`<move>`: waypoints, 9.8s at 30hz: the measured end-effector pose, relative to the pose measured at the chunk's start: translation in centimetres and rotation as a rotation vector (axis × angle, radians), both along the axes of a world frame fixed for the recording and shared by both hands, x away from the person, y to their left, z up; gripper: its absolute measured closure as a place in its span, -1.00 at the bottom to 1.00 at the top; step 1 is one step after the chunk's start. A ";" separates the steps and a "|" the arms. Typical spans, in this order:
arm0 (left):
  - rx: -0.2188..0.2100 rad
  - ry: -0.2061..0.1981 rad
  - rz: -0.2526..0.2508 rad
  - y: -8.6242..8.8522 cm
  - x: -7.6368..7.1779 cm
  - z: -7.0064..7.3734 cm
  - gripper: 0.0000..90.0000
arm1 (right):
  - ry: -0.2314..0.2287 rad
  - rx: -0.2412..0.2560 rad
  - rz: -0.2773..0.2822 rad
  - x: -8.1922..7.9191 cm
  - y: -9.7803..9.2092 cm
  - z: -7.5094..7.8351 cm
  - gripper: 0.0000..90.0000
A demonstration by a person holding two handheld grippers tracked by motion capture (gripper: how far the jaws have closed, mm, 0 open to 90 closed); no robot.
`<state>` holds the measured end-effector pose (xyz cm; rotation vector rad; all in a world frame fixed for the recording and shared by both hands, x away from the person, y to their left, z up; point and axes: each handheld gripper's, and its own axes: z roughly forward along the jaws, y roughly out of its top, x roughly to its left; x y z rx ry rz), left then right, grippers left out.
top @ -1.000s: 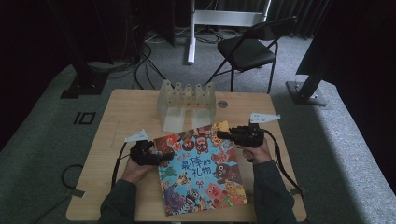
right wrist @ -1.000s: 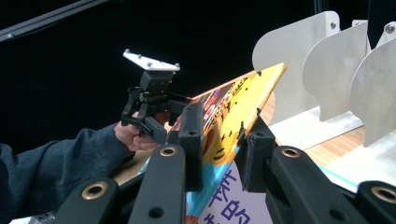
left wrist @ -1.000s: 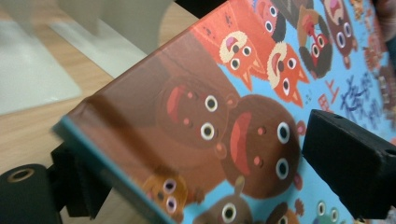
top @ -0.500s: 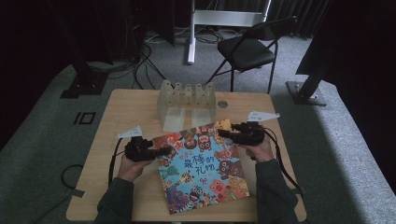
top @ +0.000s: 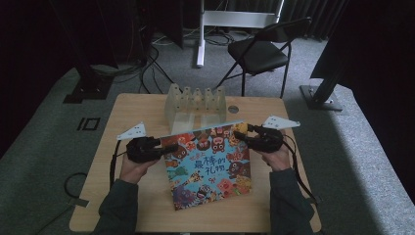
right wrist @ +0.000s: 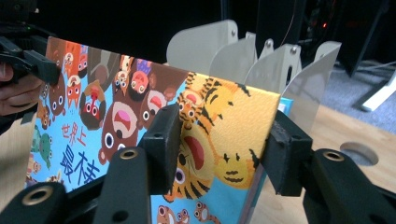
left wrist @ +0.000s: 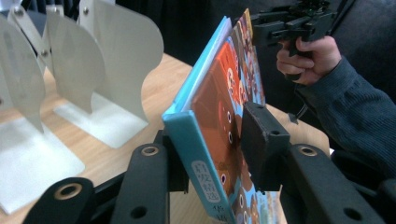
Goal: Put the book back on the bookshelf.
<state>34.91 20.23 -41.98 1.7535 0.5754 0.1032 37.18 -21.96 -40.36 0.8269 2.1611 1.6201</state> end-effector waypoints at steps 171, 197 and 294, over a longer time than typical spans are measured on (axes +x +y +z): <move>-0.058 -0.233 0.126 -6.1 -3.1 -9.0 0.68 | 0.167 -0.162 -0.224 -0.6 -6.9 -10.6 -0.11; -0.040 -0.226 0.136 -7.2 -2.8 -9.7 0.67 | 0.224 -0.199 -0.277 -0.5 -8.0 -12.6 -0.12; 0.025 -0.242 0.273 -3.1 -5.4 -7.9 0.80 | 0.264 -0.340 -0.358 0.4 -7.8 -14.7 -0.49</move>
